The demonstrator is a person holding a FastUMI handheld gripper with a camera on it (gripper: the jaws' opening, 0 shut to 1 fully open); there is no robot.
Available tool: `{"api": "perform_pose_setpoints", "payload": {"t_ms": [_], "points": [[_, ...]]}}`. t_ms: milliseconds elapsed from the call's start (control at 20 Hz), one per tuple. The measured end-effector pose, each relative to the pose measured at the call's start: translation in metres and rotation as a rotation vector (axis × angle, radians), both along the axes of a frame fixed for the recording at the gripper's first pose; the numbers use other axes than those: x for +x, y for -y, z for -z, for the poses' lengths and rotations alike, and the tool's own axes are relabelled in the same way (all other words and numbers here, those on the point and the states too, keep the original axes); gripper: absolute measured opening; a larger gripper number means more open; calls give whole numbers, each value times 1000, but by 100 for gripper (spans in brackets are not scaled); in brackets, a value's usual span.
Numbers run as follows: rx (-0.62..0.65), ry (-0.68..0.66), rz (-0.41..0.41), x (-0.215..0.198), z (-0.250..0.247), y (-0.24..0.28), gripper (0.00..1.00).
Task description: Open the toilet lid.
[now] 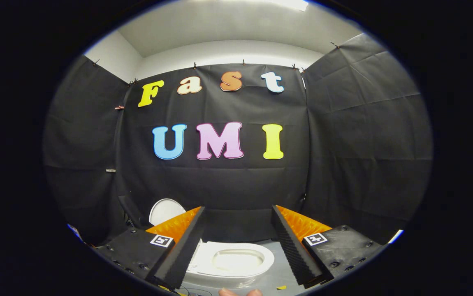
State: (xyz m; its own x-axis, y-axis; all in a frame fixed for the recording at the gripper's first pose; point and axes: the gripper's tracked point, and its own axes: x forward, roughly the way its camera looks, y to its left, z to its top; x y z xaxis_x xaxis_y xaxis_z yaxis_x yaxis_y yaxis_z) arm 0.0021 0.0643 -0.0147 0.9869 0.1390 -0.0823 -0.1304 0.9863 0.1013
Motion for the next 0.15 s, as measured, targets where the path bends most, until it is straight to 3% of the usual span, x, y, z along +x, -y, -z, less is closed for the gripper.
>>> {"api": "perform_pose_setpoints", "payload": {"t_ms": [150], "points": [[0,1,1,0,-1,0,99]]}}
